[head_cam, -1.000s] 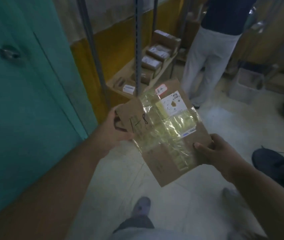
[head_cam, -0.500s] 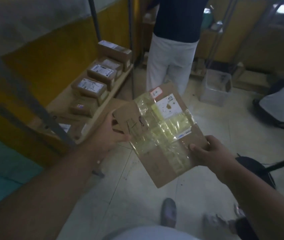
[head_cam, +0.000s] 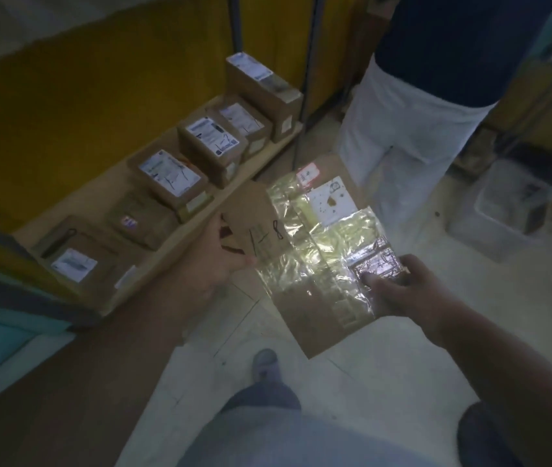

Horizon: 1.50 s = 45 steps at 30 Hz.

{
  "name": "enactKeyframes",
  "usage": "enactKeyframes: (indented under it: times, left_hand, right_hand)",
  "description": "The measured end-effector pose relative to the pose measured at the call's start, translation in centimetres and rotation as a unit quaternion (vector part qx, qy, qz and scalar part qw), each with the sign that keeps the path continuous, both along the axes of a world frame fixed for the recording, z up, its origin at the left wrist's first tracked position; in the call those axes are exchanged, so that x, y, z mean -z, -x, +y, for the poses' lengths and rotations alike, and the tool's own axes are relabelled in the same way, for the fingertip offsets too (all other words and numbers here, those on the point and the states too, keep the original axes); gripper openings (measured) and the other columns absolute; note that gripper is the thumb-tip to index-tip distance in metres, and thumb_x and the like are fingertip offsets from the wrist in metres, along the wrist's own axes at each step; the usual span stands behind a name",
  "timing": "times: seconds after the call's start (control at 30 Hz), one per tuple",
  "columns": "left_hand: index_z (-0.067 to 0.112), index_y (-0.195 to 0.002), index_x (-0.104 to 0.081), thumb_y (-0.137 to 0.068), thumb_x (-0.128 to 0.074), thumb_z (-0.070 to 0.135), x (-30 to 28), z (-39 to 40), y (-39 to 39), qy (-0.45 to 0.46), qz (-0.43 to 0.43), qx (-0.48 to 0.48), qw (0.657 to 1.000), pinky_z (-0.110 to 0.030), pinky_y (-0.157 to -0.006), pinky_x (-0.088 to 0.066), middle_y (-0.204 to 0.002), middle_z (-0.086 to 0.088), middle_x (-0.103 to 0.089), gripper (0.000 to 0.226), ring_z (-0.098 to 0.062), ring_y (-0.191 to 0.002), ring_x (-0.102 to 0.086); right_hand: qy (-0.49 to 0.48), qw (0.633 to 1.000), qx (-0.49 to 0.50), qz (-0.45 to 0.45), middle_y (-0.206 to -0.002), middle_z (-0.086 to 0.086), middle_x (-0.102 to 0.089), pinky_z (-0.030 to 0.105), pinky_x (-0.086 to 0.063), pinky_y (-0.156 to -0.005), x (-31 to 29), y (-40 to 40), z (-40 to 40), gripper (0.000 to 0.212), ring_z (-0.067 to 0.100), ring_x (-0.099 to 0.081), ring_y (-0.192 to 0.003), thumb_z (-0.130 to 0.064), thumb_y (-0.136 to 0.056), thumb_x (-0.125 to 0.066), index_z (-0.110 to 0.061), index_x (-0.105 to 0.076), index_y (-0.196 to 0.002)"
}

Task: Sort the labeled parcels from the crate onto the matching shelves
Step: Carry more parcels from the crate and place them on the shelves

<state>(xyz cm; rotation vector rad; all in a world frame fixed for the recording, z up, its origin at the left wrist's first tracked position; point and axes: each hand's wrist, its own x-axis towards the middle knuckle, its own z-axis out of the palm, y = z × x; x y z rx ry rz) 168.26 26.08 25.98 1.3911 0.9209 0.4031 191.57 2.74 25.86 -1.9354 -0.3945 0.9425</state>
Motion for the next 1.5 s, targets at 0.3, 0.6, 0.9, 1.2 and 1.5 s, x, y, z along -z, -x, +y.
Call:
enactKeyframes:
  times: [0.3,0.6,0.9,1.2,1.5]
  left_hand:
    - [0.033,-0.147,-0.038,-0.069,-0.081,-0.008,-0.7,4.5,-9.5,0.053,-0.007,-0.088,0.995,-0.049,-0.100,-0.051,-0.132,-0.002,-0.058,0.098,-0.027,-0.121,-0.057]
    - [0.030,-0.147,-0.039,-0.070,-0.079,-0.011,1.5,1.6,-16.5,0.046,-0.034,-0.307,0.950,-0.040,-0.086,-0.056,-0.129,-0.006,-0.063,0.097,-0.022,-0.104,-0.068]
    - [0.042,-0.141,-0.033,-0.076,-0.082,0.002,6.3,-4.1,-21.2,0.124,0.031,-0.344,0.930,-0.043,-0.074,-0.063,-0.116,0.007,-0.063,0.092,-0.018,-0.103,-0.063]
    - [0.033,-0.141,-0.044,-0.072,-0.086,0.037,18.4,-2.5,-21.5,0.176,0.110,-0.374,0.904,-0.035,-0.075,-0.056,-0.101,0.003,-0.070,0.081,-0.015,-0.093,-0.066]
    - [0.030,-0.140,-0.050,-0.086,-0.078,0.023,31.6,4.4,-24.7,0.268,0.137,-0.326,0.896,-0.038,-0.073,-0.062,-0.118,-0.009,-0.067,0.062,-0.027,-0.093,-0.071]
  right_hand:
    - [-0.026,0.994,-0.098,0.031,-0.102,0.016,-0.073,0.042,-0.060,-0.067,-0.9,-13.1,7.3,0.060,0.029,-0.075,-0.082,-0.021,-0.080,-0.083,-0.022,-0.051,-0.131]
    - [-0.008,0.955,-0.296,0.021,-0.080,0.001,-0.062,0.034,-0.053,-0.056,4.6,-24.0,15.6,0.032,0.017,-0.059,-0.063,-0.037,-0.076,-0.073,-0.023,-0.058,-0.100]
    - [0.073,0.918,-0.387,0.044,-0.090,0.000,-0.064,0.023,-0.047,-0.050,9.3,-26.5,18.2,0.050,0.016,-0.063,-0.070,-0.030,-0.077,-0.074,-0.011,-0.055,-0.119]
    - [0.136,0.933,-0.333,-0.011,-0.106,0.005,-0.073,0.051,-0.062,-0.073,19.2,-24.4,20.7,0.064,0.027,-0.074,-0.090,-0.048,-0.059,-0.080,-0.024,-0.062,-0.115]
    - [0.200,0.917,-0.342,-0.056,-0.096,-0.004,-0.073,0.053,-0.060,-0.077,31.3,-26.0,23.5,0.066,0.026,-0.070,-0.088,-0.063,-0.055,-0.070,-0.033,-0.061,-0.112]
